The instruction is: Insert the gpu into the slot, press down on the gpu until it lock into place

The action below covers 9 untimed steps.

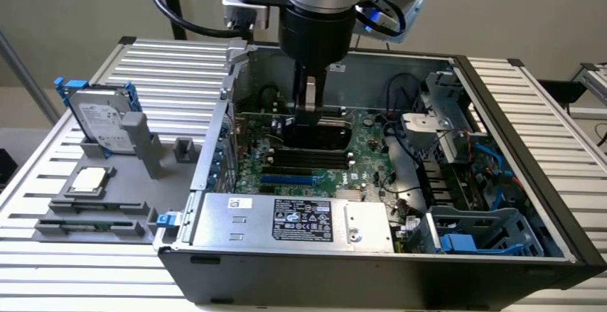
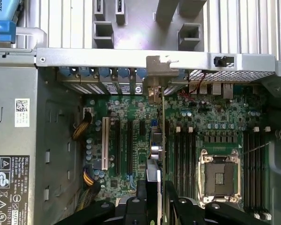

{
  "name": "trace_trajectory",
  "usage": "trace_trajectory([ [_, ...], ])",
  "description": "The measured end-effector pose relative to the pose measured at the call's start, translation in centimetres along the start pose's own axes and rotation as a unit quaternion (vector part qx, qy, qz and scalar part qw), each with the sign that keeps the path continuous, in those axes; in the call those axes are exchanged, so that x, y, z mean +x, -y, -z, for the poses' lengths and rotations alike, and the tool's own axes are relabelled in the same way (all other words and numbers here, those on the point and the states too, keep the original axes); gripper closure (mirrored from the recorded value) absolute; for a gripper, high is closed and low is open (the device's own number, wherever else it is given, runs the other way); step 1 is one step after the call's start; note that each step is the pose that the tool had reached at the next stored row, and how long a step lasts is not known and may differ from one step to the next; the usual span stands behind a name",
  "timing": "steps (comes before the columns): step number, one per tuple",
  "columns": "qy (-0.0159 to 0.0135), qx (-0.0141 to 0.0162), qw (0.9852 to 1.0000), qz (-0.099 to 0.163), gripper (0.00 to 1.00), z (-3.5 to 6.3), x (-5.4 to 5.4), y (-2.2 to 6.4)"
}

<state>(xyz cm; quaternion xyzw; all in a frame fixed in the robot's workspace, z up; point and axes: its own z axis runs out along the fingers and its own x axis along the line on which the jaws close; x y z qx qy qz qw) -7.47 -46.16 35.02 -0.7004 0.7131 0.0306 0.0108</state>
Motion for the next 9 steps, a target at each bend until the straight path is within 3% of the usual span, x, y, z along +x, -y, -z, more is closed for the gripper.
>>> trace_trajectory([
  [9,0.0045,0.0003,1.0,-0.005,0.74,-1.64,0.1,0.02],
])
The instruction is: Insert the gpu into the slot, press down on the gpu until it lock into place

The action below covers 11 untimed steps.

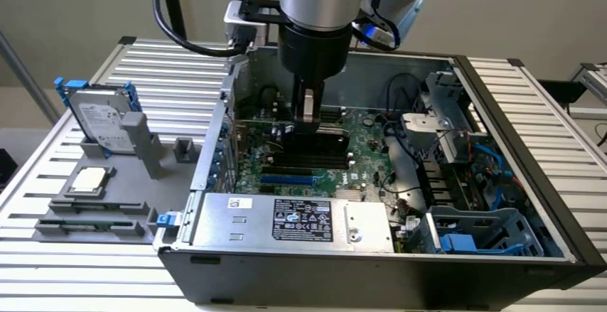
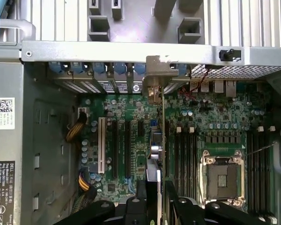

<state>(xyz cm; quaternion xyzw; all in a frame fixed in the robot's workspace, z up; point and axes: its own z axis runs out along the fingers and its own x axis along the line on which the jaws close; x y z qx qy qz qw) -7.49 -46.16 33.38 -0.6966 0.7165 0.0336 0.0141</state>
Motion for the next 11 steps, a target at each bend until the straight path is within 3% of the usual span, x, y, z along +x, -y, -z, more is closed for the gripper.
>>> trace_trajectory([
  [11,0.0011,0.0006,0.9999,-0.011,0.74,-1.67,0.1,-0.04],
])
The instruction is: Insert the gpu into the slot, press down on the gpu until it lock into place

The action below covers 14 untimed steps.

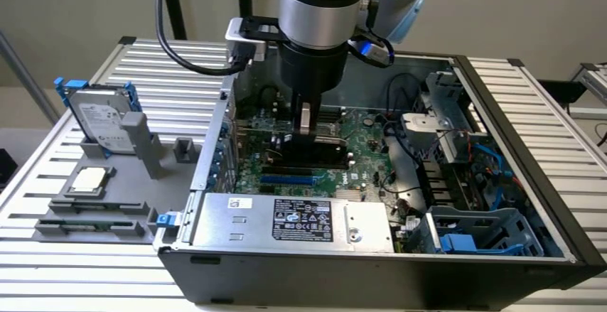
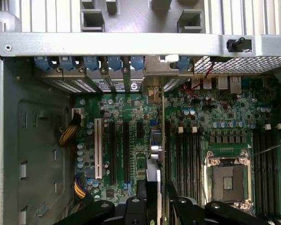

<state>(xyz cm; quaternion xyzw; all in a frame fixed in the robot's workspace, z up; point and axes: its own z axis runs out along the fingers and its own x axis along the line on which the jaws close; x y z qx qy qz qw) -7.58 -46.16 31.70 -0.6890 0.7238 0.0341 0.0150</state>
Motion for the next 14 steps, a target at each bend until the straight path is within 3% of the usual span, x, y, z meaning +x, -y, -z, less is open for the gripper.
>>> trace_trajectory([
  [14,0.0001,0.0002,1.0,0.0,0.74,-0.68,0.02,-0.18],
])
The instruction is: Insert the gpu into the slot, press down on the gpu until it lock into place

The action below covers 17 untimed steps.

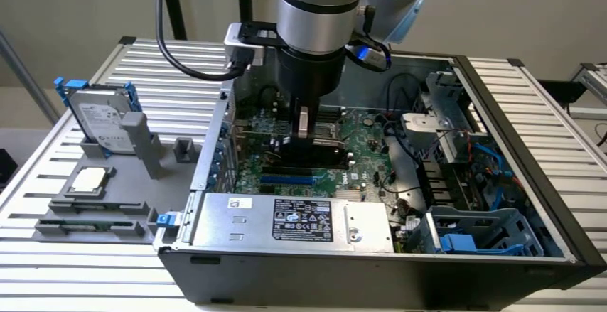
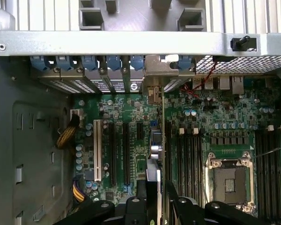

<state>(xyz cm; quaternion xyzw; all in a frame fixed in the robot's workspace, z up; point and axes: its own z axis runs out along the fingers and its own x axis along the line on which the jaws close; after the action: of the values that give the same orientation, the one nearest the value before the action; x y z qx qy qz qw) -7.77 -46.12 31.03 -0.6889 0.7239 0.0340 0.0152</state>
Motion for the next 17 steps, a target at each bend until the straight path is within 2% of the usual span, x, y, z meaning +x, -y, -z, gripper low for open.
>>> trace_trajectory([
  [10,0.0002,0.0004,1.0,-0.007,0.74,-0.76,-0.14,-0.25],
  [17,0.0003,0.0007,1.0,-0.009,0.74,-0.89,-0.16,-0.25],
])
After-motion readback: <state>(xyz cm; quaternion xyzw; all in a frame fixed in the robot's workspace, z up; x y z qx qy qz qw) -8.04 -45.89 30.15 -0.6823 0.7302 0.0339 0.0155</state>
